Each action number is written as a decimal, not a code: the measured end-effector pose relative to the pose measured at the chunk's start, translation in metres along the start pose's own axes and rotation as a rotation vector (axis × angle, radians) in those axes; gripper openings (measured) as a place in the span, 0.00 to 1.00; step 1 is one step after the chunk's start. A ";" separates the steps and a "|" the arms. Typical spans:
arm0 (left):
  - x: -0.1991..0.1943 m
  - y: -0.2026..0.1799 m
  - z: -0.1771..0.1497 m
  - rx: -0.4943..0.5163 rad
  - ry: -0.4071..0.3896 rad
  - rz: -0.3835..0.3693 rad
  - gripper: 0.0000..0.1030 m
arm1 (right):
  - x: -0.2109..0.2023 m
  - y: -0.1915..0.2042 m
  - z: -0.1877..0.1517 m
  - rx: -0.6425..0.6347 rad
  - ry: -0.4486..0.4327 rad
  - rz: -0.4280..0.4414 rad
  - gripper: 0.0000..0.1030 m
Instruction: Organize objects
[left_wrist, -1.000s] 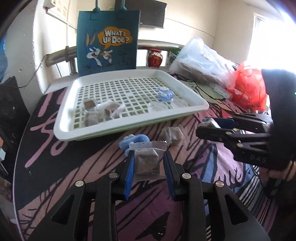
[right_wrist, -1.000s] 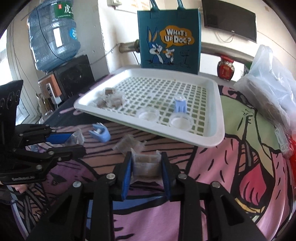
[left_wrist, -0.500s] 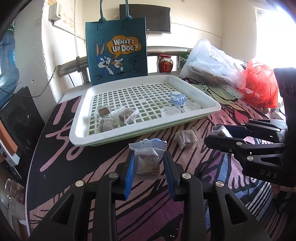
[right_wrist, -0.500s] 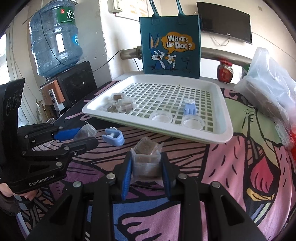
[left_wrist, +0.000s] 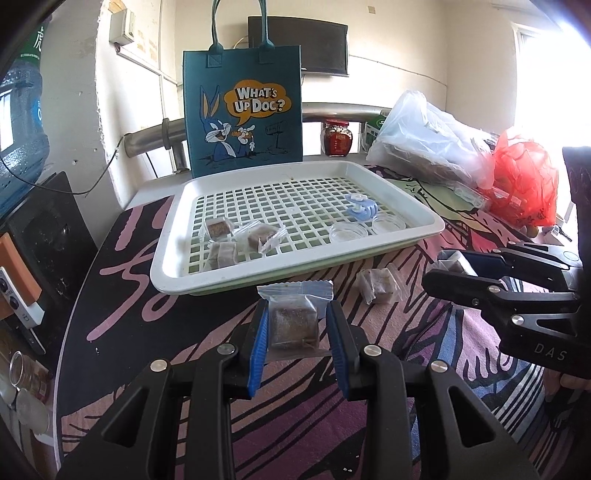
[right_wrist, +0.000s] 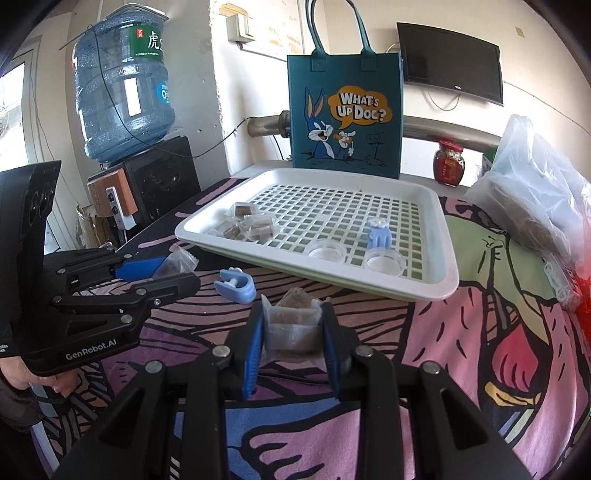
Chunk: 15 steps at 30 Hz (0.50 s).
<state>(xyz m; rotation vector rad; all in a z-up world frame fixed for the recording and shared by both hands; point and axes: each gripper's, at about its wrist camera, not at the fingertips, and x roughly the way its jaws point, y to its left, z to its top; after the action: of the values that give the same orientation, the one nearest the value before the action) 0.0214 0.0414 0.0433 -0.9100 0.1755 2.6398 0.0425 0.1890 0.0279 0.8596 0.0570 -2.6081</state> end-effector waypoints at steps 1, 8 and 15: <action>0.000 0.000 0.000 0.000 0.000 0.000 0.29 | -0.001 0.001 0.000 -0.002 -0.003 0.000 0.28; 0.000 0.001 0.000 -0.003 -0.003 -0.006 0.29 | -0.001 0.001 0.000 -0.004 -0.002 0.007 0.28; -0.002 -0.001 0.000 0.003 -0.016 -0.008 0.29 | -0.001 0.001 0.000 -0.004 -0.002 0.005 0.28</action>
<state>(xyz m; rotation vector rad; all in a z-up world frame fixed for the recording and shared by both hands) 0.0234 0.0417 0.0449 -0.8869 0.1713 2.6377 0.0434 0.1883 0.0281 0.8550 0.0590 -2.6037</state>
